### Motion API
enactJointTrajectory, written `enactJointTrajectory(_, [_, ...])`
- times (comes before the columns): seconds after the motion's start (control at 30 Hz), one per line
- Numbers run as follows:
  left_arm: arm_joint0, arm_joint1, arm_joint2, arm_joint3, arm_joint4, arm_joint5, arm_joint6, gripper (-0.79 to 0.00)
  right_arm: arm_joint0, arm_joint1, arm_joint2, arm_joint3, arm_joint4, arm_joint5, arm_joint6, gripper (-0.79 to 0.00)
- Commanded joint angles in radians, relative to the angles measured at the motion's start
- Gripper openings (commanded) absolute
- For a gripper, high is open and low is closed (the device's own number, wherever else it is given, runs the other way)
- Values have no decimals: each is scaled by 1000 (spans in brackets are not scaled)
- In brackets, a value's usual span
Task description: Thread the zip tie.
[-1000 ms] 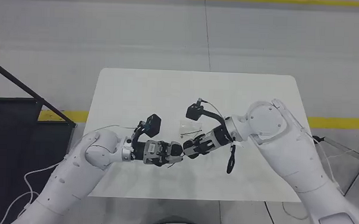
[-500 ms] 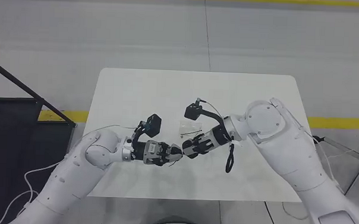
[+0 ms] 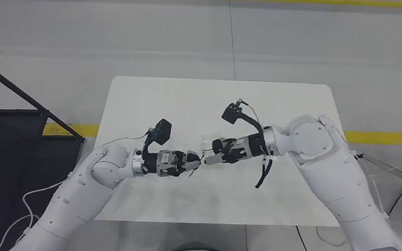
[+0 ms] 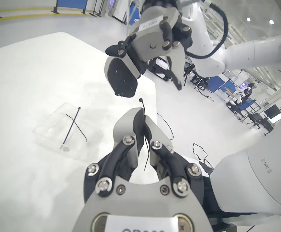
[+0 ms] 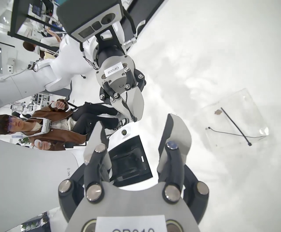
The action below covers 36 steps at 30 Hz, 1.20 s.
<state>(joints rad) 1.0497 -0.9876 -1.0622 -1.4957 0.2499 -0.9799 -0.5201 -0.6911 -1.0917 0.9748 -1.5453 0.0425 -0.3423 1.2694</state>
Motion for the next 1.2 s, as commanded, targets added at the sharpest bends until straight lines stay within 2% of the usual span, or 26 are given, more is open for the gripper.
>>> enactJointTrajectory(0.0, [10, -1, -12, 2, -12, 6, 42, -785, -53, 14, 51, -34, -5, -36, -25, 0])
enactJointTrajectory(0.1, [23, -3, -24, 3, -21, 24, 87, -785, -140, 33, 134, -102, -38, -151, -122, 0])
enactJointTrajectory(0.2, [25, -2, -28, -9, 8, 37, 80, -785, -234, 48, 197, -155, -53, -259, -192, 0])
enactJointTrajectory(0.57, [25, -2, -28, -9, 8, 37, 80, -785, -234, 48, 197, -155, -53, -259, -192, 0])
enactJointTrajectory(0.7, [38, -5, -29, -18, 9, 71, 112, -785, -239, 48, 195, -159, -61, -255, -202, 0])
enactJointTrajectory(1.03, [29, -28, -20, 31, -37, 47, 253, -785, -321, 39, 147, -191, -266, -227, -433, 0])
enactJointTrajectory(1.17, [32, -39, -6, 37, -57, 30, 300, -785, -322, 31, 105, -187, -344, -212, -479, 0])
